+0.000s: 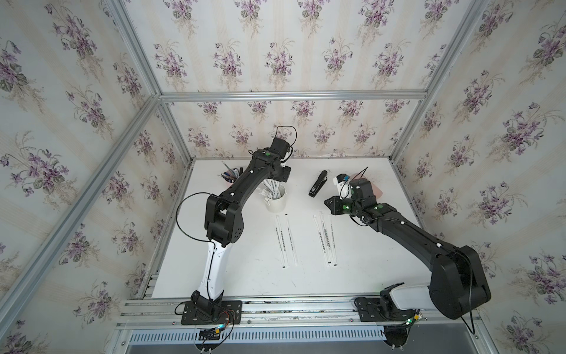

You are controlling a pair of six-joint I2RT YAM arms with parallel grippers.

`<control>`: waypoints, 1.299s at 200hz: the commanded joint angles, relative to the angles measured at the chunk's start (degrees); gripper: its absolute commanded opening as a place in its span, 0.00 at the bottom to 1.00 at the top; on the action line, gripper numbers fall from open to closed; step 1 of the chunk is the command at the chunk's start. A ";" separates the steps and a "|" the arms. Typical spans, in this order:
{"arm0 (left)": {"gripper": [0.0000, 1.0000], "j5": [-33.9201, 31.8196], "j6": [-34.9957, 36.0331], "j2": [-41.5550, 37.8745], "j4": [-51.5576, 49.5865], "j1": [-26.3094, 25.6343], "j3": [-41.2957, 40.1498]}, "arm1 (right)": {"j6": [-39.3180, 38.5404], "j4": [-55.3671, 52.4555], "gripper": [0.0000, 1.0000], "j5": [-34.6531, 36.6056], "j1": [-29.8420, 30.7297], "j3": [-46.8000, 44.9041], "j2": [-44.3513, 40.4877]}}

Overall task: Take the straws out of the storage container
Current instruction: Pick up the straw from the container, then place the straw at the center of the board.

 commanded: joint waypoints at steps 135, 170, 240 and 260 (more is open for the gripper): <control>0.02 6.91 -2.23 -14.62 5.52 -0.09 -1.18 | 0.67 -1.56 0.16 0.36 -0.03 1.60 -3.20; 0.00 7.99 -0.69 -20.98 8.27 -1.26 -1.27 | 1.92 -1.98 0.15 0.16 0.00 2.09 -4.66; 0.00 18.72 -11.47 -35.72 -1.49 -4.65 -9.05 | 3.09 -2.87 0.15 0.82 0.46 1.73 -8.67; 0.00 22.26 -17.21 -40.49 -2.05 -4.89 -19.48 | 3.27 -2.51 0.15 0.63 0.52 0.60 -8.39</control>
